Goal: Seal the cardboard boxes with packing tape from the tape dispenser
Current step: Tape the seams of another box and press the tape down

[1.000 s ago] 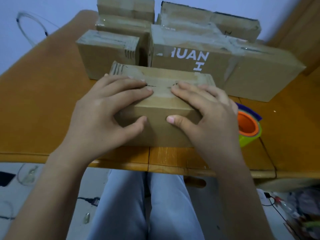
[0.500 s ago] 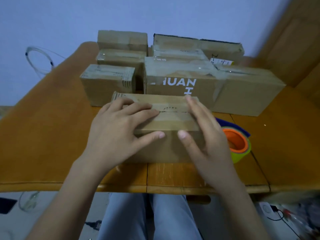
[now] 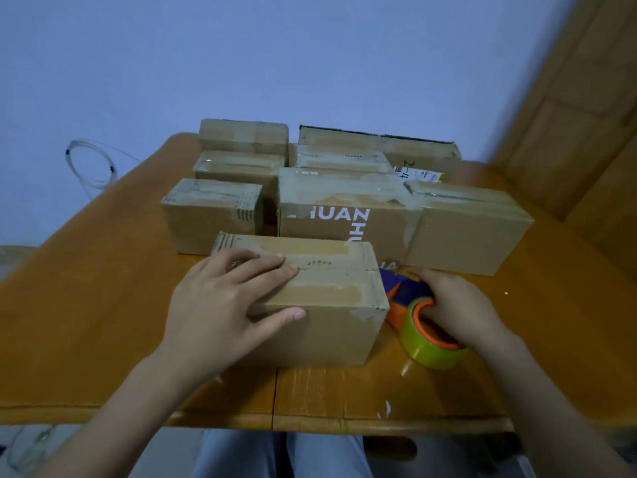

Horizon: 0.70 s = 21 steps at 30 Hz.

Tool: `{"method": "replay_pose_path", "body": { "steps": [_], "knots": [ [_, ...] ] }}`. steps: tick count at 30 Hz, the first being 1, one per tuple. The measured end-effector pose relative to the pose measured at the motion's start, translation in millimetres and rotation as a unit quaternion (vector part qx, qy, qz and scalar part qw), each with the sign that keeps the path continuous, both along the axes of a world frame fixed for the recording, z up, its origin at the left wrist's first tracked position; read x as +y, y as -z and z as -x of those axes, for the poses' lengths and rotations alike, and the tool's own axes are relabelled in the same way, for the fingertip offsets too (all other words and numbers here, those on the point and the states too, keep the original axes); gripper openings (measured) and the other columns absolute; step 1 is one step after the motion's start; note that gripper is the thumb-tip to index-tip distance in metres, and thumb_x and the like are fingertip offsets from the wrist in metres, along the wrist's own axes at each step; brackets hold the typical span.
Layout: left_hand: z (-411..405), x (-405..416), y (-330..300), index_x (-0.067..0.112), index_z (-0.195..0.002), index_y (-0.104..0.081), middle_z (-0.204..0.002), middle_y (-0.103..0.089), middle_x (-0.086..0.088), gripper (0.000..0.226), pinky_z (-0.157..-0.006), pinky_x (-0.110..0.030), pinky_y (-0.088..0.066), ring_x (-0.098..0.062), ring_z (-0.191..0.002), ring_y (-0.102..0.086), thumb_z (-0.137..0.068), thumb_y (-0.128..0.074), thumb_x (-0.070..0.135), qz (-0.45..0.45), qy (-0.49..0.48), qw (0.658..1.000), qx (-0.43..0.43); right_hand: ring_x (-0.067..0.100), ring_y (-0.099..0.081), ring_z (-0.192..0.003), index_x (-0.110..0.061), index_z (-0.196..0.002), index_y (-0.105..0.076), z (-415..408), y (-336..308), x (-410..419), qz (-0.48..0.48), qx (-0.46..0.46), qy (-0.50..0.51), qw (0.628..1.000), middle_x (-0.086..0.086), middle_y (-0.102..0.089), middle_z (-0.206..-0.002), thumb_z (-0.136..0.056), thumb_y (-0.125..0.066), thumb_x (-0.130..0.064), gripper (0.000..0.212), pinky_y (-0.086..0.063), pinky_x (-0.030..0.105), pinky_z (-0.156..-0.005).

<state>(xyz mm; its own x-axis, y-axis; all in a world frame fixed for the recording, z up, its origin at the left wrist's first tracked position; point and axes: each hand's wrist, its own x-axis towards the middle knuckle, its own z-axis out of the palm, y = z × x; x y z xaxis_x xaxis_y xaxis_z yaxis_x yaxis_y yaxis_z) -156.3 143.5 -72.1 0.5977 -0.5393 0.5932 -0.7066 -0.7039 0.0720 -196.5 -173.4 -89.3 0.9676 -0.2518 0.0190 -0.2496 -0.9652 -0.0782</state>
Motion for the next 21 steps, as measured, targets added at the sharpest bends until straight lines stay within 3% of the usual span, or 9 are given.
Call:
{"method": "replay_pose_path", "body": {
  "steps": [2, 5, 12, 13, 17, 21],
  "knots": [
    [1, 1, 0, 0.030, -0.120, -0.067, -0.117, -0.067, 0.010, 0.058, -0.075, -0.031, -0.048, -0.018, -0.104, -0.060, -0.087, -0.038, 0.068, 0.008, -0.001, 1.000, 0.005, 0.028, -0.061, -0.104, -0.035, -0.141, -0.040, -7, 6, 1, -0.014, 0.007, 0.009, 1.000, 0.005, -0.064, -0.119, -0.081, -0.058, -0.004, 0.070, -0.053, 0.036, -0.070],
    [1, 0, 0, 0.031, -0.119, -0.068, -0.116, -0.067, 0.013, 0.059, -0.074, -0.029, -0.046, -0.017, -0.104, -0.059, -0.085, -0.038, 0.070, 0.016, -0.007, 1.000, 0.010, 0.028, -0.062, -0.102, -0.033, -0.135, -0.049, -6, 12, -2, -0.067, -0.007, 0.041, 0.997, 0.005, -0.067, -0.113, -0.076, -0.069, -0.007, 0.067, -0.053, 0.038, -0.071],
    [1, 1, -1, 0.032, -0.118, -0.068, -0.116, -0.067, 0.013, 0.058, -0.073, -0.033, -0.049, -0.015, -0.104, -0.057, -0.083, -0.040, 0.069, 0.028, -0.004, 1.000, 0.008, 0.028, -0.064, -0.091, -0.021, -0.110, -0.069, 8, 11, -15, -0.200, -0.190, 0.081, 0.958, 0.005, -0.072, -0.093, -0.064, -0.064, 0.010, 0.056, -0.046, 0.032, -0.069],
    [1, 1, 0, 0.032, -0.119, -0.067, -0.117, -0.066, 0.013, 0.059, -0.073, -0.033, -0.049, -0.014, -0.105, -0.056, -0.083, -0.040, 0.070, 0.027, -0.002, 1.000, 0.011, 0.026, -0.065, -0.089, -0.021, -0.109, -0.070, 10, 9, -17, -0.213, -0.212, 0.080, 0.950, 0.003, -0.072, -0.092, -0.063, -0.062, 0.012, 0.057, -0.046, 0.030, -0.070],
    [-1, 3, -3, 0.033, -0.122, -0.064, -0.120, -0.065, 0.014, 0.059, -0.076, -0.034, -0.049, -0.012, -0.107, -0.053, -0.083, -0.039, 0.071, 0.005, 0.001, 0.999, 0.034, 0.014, -0.062, -0.085, -0.017, -0.109, -0.071, 21, -11, -17, -0.249, -0.278, 0.076, 0.925, -0.006, -0.068, -0.087, -0.062, -0.061, 0.016, 0.058, -0.037, 0.002, -0.065],
    [-1, 6, -12, 0.037, -0.126, -0.060, -0.122, -0.063, 0.017, 0.059, -0.083, -0.036, -0.050, -0.012, -0.111, -0.056, -0.087, -0.033, 0.072, -0.039, 0.016, 0.996, 0.079, 0.004, -0.059, -0.083, -0.017, -0.108, -0.070, 31, -40, -9, -0.253, -0.331, 0.051, 0.908, -0.011, -0.066, -0.088, -0.063, -0.057, 0.019, 0.059, -0.036, -0.002, -0.067]
  ]
}}
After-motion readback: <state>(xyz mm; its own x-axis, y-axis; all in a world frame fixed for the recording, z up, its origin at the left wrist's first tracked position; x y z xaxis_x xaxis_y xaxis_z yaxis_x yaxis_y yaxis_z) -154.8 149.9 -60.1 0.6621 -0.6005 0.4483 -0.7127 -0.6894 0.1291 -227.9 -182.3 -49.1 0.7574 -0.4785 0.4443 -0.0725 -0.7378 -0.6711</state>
